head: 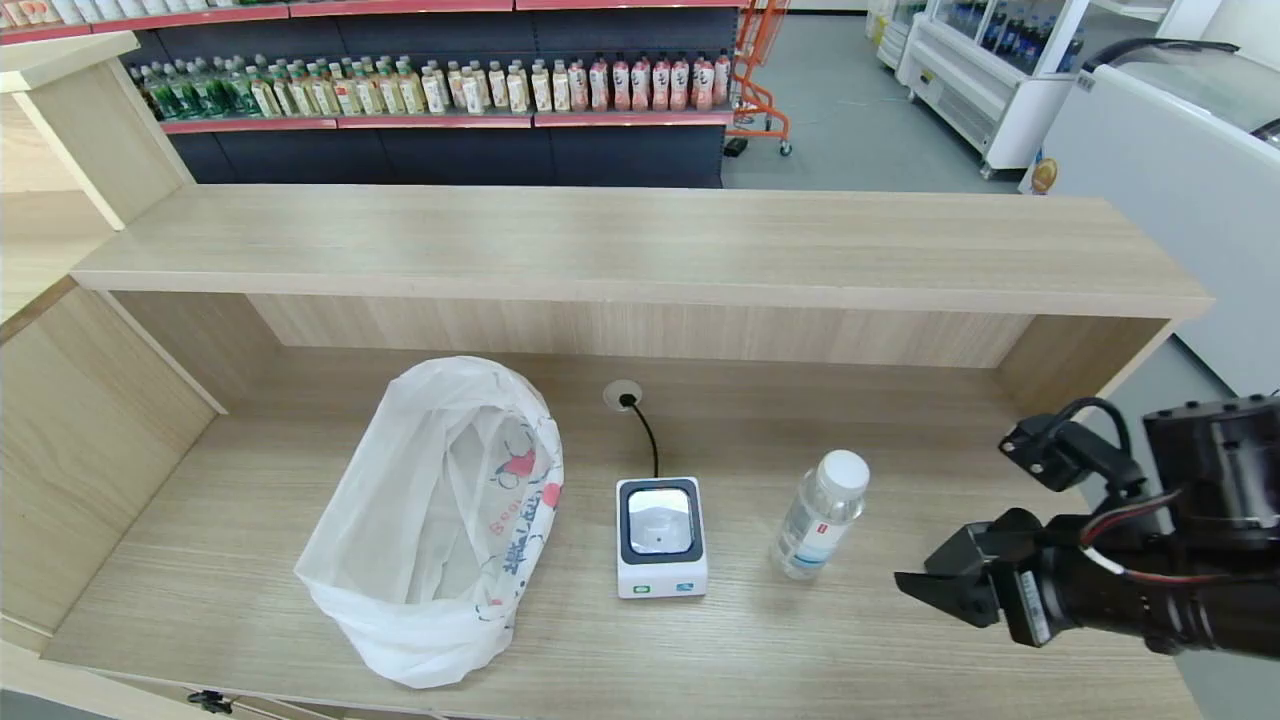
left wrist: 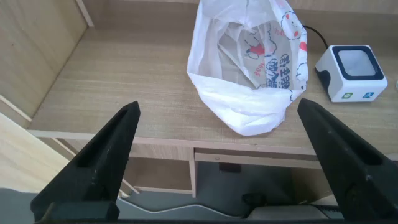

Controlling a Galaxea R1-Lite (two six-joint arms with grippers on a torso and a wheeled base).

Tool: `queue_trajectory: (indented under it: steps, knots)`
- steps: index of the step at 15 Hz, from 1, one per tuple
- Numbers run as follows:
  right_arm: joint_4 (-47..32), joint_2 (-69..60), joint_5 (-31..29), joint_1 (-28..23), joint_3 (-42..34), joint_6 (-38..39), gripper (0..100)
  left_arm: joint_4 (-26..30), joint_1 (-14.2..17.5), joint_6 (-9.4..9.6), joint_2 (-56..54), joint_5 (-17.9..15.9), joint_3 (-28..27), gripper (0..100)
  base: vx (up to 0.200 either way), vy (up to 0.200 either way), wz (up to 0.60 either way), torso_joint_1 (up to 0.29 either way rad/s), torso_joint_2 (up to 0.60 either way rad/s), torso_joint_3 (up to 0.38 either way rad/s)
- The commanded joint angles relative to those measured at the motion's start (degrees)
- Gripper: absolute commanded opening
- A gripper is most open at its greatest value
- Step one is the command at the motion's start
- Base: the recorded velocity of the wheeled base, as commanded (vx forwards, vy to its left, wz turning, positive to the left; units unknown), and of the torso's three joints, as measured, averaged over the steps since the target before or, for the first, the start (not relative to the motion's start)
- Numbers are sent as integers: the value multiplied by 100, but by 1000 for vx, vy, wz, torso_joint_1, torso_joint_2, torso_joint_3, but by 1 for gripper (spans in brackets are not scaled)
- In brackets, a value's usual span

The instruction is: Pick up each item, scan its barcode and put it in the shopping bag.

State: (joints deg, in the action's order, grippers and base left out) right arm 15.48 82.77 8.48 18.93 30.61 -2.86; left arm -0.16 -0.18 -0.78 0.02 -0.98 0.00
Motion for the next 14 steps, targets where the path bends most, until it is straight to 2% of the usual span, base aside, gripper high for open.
queue_trajectory:
  steps: [1, 4, 10, 14]
  knots:
    - [570, 1101, -93, 357, -2, -4, 100, -2, 1, -1, 6, 1, 0, 100, 0, 0, 0, 0, 0, 0]
    - [1247, 1663, -268, 682, -11, -65, 100, -2, 1, -1, 6, 1, 0, 100, 0, 0, 0, 0, 0, 0]
    - [3075, 2586, -602, 963, -29, -751, 100, -2, 1, -1, 6, 1, 0, 100, 0, 0, 0, 0, 0, 0]
    - [3593, 2823, -602, 990, 24, -751, 100, -2, 1, -1, 6, 1, 0, 100, 0, 0, 0, 0, 0, 0]
